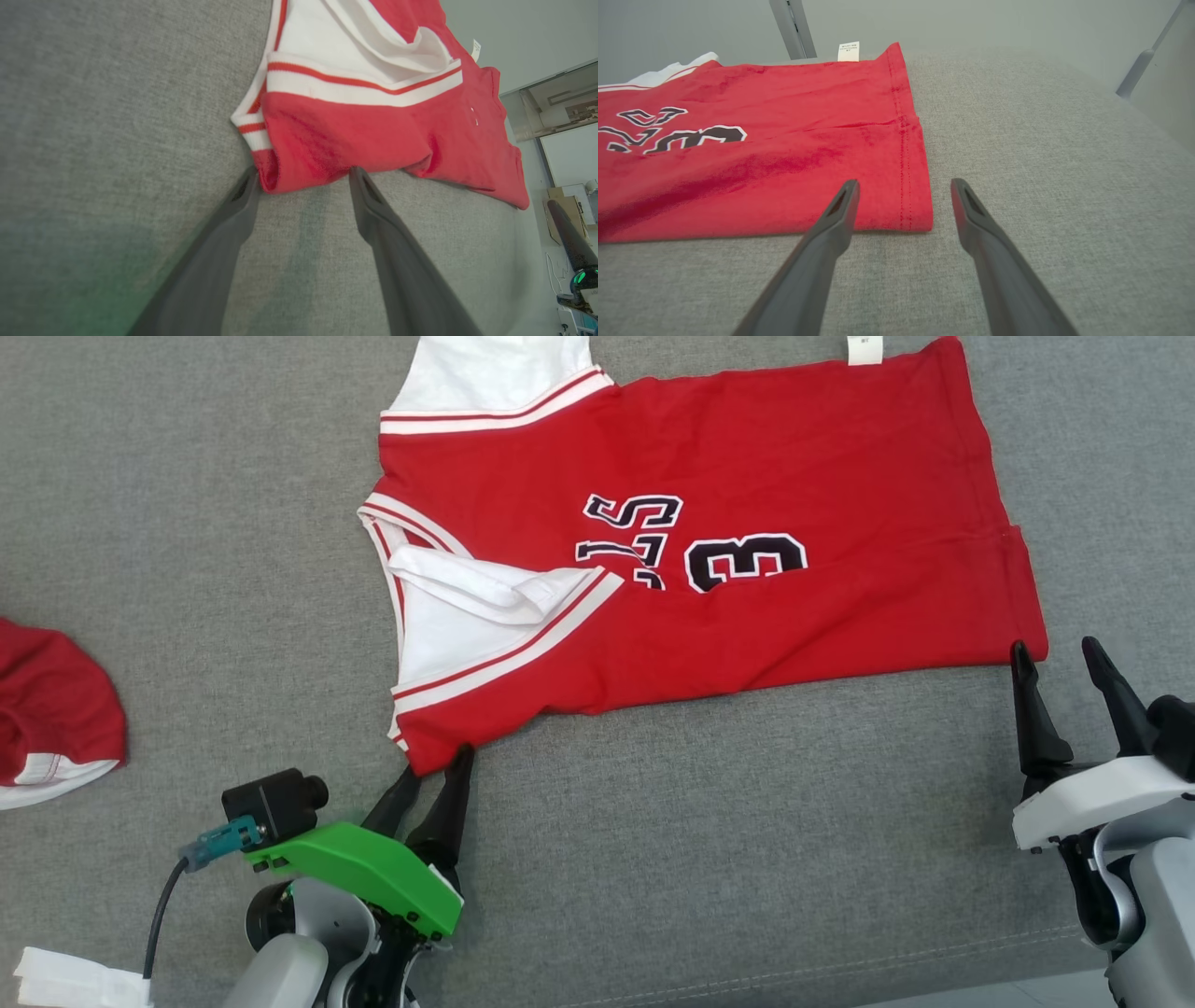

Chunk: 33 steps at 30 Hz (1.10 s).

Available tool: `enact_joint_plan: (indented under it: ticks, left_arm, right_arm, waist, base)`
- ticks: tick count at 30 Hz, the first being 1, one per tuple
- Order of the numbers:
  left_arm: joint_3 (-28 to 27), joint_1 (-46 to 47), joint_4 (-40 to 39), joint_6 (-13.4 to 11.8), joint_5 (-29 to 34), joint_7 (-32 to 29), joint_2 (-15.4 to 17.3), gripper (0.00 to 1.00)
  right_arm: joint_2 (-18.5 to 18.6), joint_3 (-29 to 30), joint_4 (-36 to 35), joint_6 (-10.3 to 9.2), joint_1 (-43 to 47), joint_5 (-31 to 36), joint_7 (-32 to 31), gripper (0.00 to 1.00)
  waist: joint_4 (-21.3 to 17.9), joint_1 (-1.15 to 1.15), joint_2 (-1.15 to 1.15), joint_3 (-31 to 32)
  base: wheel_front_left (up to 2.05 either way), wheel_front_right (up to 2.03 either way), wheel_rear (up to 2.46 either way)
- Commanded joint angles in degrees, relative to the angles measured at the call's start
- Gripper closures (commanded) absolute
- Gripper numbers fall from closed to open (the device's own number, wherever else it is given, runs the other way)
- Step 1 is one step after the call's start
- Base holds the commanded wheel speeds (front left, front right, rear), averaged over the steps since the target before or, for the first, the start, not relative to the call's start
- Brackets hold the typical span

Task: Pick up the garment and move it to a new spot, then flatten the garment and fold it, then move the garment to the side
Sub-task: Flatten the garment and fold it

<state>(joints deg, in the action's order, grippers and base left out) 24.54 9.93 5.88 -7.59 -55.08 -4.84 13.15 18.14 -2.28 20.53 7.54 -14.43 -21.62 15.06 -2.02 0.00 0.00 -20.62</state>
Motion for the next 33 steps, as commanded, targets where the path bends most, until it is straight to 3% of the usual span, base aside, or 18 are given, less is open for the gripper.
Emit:
enact_joint_plan:
  ticks: [1, 3, 9, 19, 20, 21, 22, 23, 33]
  left_arm:
    - [0.18, 0.80, 1.16, 0.18, 0.20, 0.13, -0.14, 0.49]
    - [0.12, 1.38, 1.88, 0.74, 0.37, 0.90, -0.32, 0.99]
    - [-0.55, 1.79, 2.78, 1.87, 0.35, 2.33, 0.34, 1.00]
    - [-0.75, 2.42, 2.81, 2.11, 0.52, 2.46, 1.15, 1.00]
    - [-0.75, 2.56, 2.81, 2.18, 0.52, 2.44, 1.17, 1.00]
    - [-0.77, 2.64, 2.82, 2.25, 0.56, 2.50, 1.19, 1.00]
    - [-0.77, 2.68, 2.83, 2.27, 0.59, 2.62, 1.21, 1.00]
    - [-0.74, 2.67, 2.83, 2.36, 0.60, 2.69, 1.21, 1.00]
    - [-0.30, -0.75, -1.19, 2.27, 0.61, 3.70, 1.74, 1.00]
  right_arm:
    - [0.27, -0.11, 0.39, -0.10, -0.44, -0.51, 0.19, 0.00]
    - [0.29, -0.41, 0.87, -0.10, -0.64, -0.84, 0.19, 0.00]
    - [0.13, -1.82, 3.07, -0.10, -1.59, -3.70, 0.19, 0.00]
    - [0.85, -7.38, 12.90, -0.09, -7.45, -15.40, 0.07, 0.00]
    - [1.12, -8.12, 13.61, -0.10, -7.99, -16.30, 0.06, 0.04]
    - [1.54, -8.77, 14.08, -0.09, -8.46, -17.07, 0.06, 0.50]
    - [1.92, -9.42, 14.30, -0.09, -8.86, -17.72, 0.06, 0.79]
    - [2.28, -9.84, 14.40, -0.09, -9.11, -18.28, 0.05, 1.00]
    - [7.75, -10.26, 8.83, -0.10, -4.07, -22.89, 0.12, 1.00]
  waist:
    - [0.04, 0.00, 0.00, -0.14]
    - [0.09, 0.00, 0.00, -0.27]
    - [0.38, 0.00, 0.00, -0.49]
    - [1.11, 0.00, 0.00, -1.13]
    - [1.22, 0.00, 0.00, -1.20]
    - [1.31, 0.00, 0.00, -1.24]
    - [1.41, 0.00, 0.00, -1.27]
    - [1.53, 0.00, 0.00, -1.27]
    - [2.13, 0.00, 0.00, 0.15]
  base:
    - [0.00, 0.00, 0.00]
    - [0.00, 0.00, 0.00]
    - [0.00, 0.00, 0.00]
    - [0.00, 0.00, 0.00]
    - [0.00, 0.00, 0.00]
    - [0.00, 0.00, 0.00]
    - [0.00, 0.00, 0.00]
    - [0.00, 0.00, 0.00]
    - [0.00, 0.00, 0.00]
